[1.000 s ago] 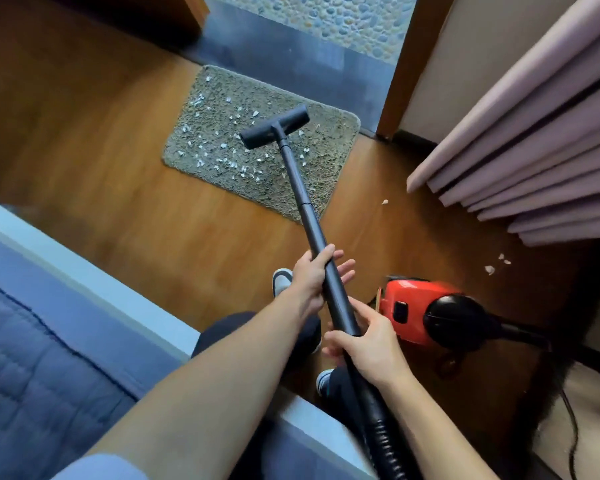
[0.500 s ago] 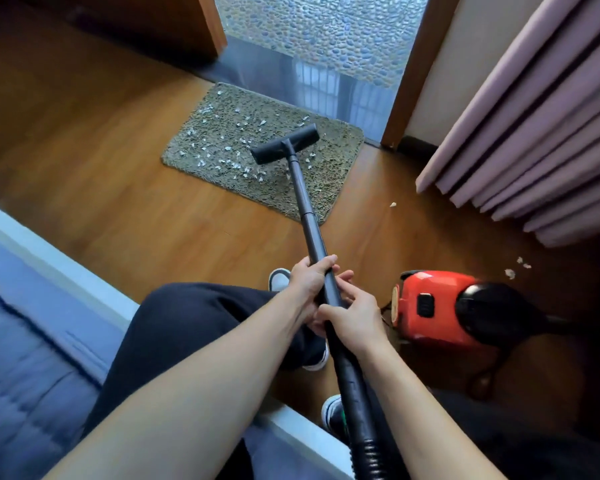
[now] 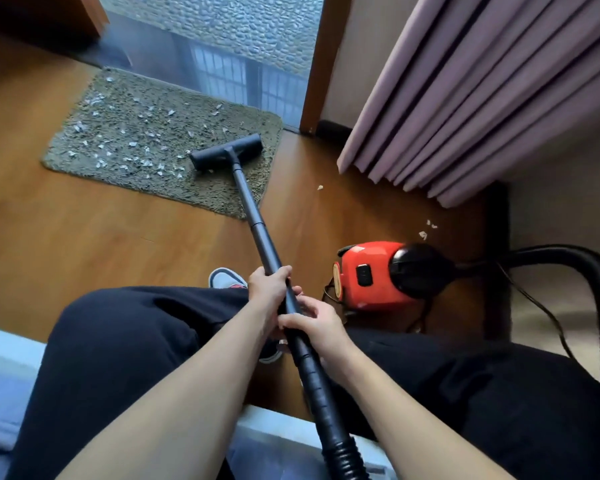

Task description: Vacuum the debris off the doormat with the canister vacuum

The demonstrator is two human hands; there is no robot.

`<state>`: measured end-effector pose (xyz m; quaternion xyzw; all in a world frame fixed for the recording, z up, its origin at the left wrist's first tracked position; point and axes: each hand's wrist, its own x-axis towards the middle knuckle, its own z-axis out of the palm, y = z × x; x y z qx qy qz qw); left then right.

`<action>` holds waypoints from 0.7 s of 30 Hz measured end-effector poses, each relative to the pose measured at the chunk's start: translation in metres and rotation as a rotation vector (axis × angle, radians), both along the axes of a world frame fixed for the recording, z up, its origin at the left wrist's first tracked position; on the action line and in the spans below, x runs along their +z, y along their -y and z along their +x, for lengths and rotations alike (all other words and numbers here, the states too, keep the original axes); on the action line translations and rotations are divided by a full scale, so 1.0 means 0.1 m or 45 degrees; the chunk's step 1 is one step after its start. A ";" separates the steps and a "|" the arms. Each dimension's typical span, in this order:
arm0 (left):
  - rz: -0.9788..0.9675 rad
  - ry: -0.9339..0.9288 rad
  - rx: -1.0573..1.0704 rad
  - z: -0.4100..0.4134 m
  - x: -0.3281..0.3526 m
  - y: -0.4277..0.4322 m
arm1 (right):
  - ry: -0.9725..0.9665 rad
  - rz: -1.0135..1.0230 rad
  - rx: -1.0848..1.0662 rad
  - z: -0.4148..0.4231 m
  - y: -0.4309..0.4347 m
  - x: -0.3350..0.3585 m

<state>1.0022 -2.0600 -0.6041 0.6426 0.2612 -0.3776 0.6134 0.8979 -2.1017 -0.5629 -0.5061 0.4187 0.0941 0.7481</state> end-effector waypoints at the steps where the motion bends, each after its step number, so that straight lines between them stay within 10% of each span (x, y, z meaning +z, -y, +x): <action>1: 0.013 0.018 -0.011 0.01 -0.03 0.01 | 0.023 0.013 0.007 -0.01 0.08 -0.06; 8: -0.053 -0.009 0.016 0.02 -0.09 0.13 | -0.390 -1.244 0.677 -0.11 0.92 -0.59; 21: -0.006 -0.026 0.010 0.02 -0.10 0.28 | -0.699 -1.559 1.354 -0.33 1.39 -1.29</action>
